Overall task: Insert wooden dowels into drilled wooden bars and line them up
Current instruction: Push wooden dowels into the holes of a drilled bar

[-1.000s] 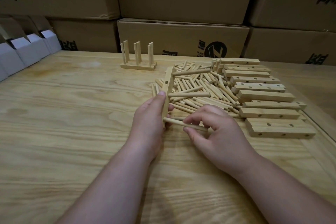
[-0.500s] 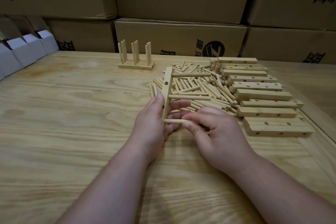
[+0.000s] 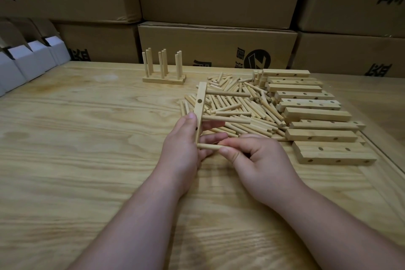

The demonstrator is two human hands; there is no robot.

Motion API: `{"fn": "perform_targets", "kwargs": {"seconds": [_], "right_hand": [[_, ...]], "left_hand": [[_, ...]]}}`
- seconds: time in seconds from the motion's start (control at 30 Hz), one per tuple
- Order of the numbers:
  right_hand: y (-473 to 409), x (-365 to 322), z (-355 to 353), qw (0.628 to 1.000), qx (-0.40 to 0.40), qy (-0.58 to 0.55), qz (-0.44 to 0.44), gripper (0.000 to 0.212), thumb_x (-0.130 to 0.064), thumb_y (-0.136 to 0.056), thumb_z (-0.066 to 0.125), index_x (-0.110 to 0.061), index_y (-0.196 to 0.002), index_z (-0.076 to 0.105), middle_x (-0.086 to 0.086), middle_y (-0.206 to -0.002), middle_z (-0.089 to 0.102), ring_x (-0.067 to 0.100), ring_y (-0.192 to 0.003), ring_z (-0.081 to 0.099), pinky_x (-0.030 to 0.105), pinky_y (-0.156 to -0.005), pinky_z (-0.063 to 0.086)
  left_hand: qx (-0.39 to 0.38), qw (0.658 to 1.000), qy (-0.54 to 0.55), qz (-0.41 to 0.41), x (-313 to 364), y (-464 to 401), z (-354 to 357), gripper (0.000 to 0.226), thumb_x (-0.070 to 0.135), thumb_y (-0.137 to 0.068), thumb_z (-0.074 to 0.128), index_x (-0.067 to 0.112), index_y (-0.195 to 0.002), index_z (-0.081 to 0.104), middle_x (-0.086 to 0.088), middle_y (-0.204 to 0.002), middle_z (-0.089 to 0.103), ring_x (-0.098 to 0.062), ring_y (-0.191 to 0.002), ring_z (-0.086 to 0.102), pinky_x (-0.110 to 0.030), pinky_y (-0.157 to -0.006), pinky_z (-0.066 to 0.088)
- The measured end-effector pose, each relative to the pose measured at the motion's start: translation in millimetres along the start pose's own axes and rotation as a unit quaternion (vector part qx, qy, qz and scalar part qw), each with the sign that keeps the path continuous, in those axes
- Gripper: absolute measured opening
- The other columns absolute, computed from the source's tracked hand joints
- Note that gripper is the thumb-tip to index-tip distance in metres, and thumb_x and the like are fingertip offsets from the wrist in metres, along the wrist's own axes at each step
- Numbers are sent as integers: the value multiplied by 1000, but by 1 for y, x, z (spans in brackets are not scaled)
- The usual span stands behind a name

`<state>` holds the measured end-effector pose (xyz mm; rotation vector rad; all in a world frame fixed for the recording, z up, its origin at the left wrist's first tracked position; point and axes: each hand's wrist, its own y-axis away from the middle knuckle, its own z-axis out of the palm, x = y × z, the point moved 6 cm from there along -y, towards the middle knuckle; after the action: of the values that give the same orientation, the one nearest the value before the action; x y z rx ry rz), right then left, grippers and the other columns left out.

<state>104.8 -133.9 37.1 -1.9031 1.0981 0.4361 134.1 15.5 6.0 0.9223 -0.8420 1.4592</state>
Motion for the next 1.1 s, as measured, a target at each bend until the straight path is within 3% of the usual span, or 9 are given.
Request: {"fn": "perform_targets", "kwargs": {"seconds": [0.3, 0.43, 0.53, 0.6, 0.67, 0.77, 0.87, 0.97, 1.1], "right_hand": [[-3, 13, 4, 985, -56, -114, 112, 22, -18, -89, 74, -40, -85, 76, -26, -75, 72, -11, -77, 65, 3, -69, 42], [-2, 1, 1, 999, -38, 21, 16, 13, -24, -94, 69, -26, -100, 80, -23, -75, 64, -3, -83, 62, 9, -74, 42], [-2, -8, 7, 978, -109, 171, -47, 19, -32, -99, 58, -26, -103, 75, -16, -80, 57, 11, -86, 56, 31, -78, 47], [-2, -12, 9, 971, -136, 192, -50, 23, -37, -99, 51, -28, -104, 72, -12, -96, 66, 12, -94, 56, 32, -78, 47], [1, -16, 14, 972, -145, 176, -53, 22, -37, -100, 49, -28, -102, 69, -13, -106, 67, 9, -98, 55, 30, -75, 46], [3, -16, 20, 972, -157, 172, -44, 21, -35, -103, 46, -25, -96, 63, -12, -95, 62, 15, -92, 57, 34, -73, 45], [2, -13, 20, 982, -152, 114, -19, 19, -28, -102, 51, -21, -92, 66, -24, -81, 56, 5, -86, 56, 19, -67, 35], [3, -11, 18, 987, -151, 59, 13, 24, -23, -101, 55, -33, -80, 61, -40, -72, 55, -15, -77, 52, 5, -69, 35], [1, -7, 18, 986, -161, 38, 37, 27, -28, -102, 53, -22, -78, 63, -12, -73, 64, 4, -74, 57, 20, -67, 42]], "left_hand": [[-1, 998, -52, 37, -1, 0, -1, 38, 37, -110, 32, 12, -119, 60, -10, -106, 77, -30, -92, 76, -44, -76, 59], [10, 999, -42, 30, 1, 1, 0, 37, 36, -110, 34, 13, -119, 62, -10, -104, 78, -28, -90, 77, -36, -66, 59], [10, 999, -47, 20, 2, 2, 3, 39, 39, -109, 37, 17, -109, 69, -10, -102, 78, -25, -87, 77, -29, -58, 57], [-3, 997, -69, 17, 0, 4, 6, 39, 41, -108, 41, 26, -96, 75, -9, -99, 79, -23, -87, 77, -26, -58, 57], [-16, 996, -82, 13, -1, 5, 7, 34, 40, -106, 44, 26, -98, 74, -9, -98, 79, -23, -88, 77, -26, -59, 57], [-31, 996, -84, 12, 0, 6, 8, 34, 39, -107, 43, 18, -112, 69, -10, -99, 79, -25, -91, 77, -25, -63, 57], [-42, 995, -88, 12, 1, 7, 10, 35, 39, -108, 42, 17, -115, 69, -9, -100, 78, -25, -92, 77, -24, -64, 57], [-52, 995, -89, 13, 1, 9, 11, 35, 39, -108, 41, 19, -114, 70, -8, -102, 78, -24, -91, 77, -25, -62, 57], [-62, 994, -86, 24, 4, 10, 12, 34, 38, -108, 42, 20, -112, 71, -11, -100, 78, -24, -88, 75, -31, -61, 58]]}}
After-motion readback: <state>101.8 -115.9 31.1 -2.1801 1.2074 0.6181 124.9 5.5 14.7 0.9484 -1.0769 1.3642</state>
